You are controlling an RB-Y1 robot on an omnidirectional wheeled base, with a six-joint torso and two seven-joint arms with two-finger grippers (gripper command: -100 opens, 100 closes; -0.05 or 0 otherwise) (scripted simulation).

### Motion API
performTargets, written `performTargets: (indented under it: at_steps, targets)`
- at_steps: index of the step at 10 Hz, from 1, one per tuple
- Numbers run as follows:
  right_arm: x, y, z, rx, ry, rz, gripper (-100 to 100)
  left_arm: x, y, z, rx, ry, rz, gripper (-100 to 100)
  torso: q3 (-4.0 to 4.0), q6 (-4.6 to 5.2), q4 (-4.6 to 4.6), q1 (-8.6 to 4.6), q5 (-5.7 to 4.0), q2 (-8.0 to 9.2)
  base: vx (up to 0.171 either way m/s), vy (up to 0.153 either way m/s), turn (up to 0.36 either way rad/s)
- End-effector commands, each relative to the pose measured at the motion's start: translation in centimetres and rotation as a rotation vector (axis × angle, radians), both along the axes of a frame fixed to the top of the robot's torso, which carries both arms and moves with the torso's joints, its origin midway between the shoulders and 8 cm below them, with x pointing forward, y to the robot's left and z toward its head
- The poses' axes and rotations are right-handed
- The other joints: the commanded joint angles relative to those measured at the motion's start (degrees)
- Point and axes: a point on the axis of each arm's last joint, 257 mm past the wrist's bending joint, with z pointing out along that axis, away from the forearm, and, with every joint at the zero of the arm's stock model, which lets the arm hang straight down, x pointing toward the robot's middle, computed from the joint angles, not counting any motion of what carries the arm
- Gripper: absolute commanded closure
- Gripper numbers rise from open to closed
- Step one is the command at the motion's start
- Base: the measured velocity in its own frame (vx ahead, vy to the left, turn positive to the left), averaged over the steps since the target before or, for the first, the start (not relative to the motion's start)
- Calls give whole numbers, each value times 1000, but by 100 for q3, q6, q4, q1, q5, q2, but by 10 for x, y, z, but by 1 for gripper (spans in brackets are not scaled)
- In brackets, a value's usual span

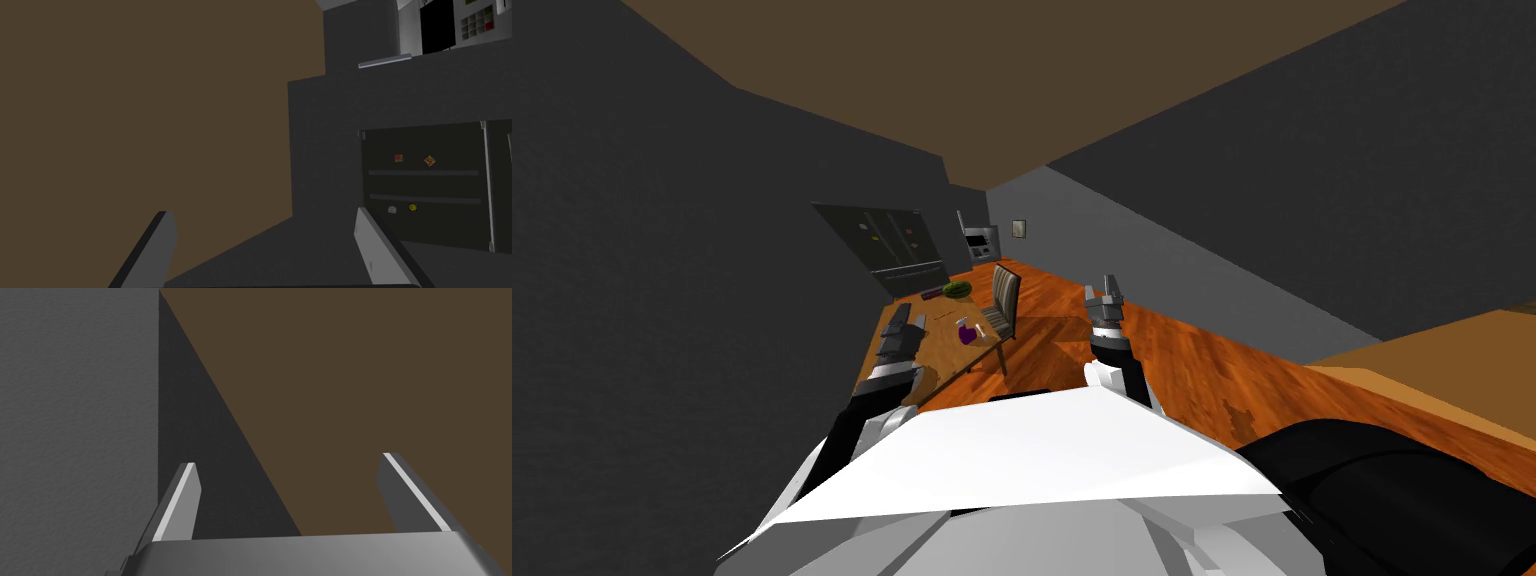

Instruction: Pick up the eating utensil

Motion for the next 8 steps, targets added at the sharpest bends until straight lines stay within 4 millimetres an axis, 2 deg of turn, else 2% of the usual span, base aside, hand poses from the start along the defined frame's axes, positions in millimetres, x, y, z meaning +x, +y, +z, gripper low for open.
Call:
performTargets:
  at_steps: [1,3,4,6,7,8]
  targets:
    - [0,0,0,0,0,0,0,4,4,-17,-1,52,14,-100,0,0,0,0,0,0,40,-79,-21]
    - [0,0,0,0,0,0,0,4,20,-53,-3,172,54,-100,1,0,0,21,5,1,56,-82,-85]
    - [0,0,0,0,0,0,0,4,21,-55,-4,179,55,-100,-3,0,-1,13,3,-6,52,-68,-29]
    - [0,0,0,0,0,0,0,-1,37,-93,-8,298,94,-100,0,0,0,22,5,1,52,-80,-93]
    - [0,0,0,0,0,0,0,0,37,-97,-11,315,95,-100,-2,0,-1,13,3,-3,51,-65,-32]
    - [0,0,0,0,0,0,0,-4,45,-117,-13,375,114,-100,0,-2,0,21,3,0,50,-65,-61]
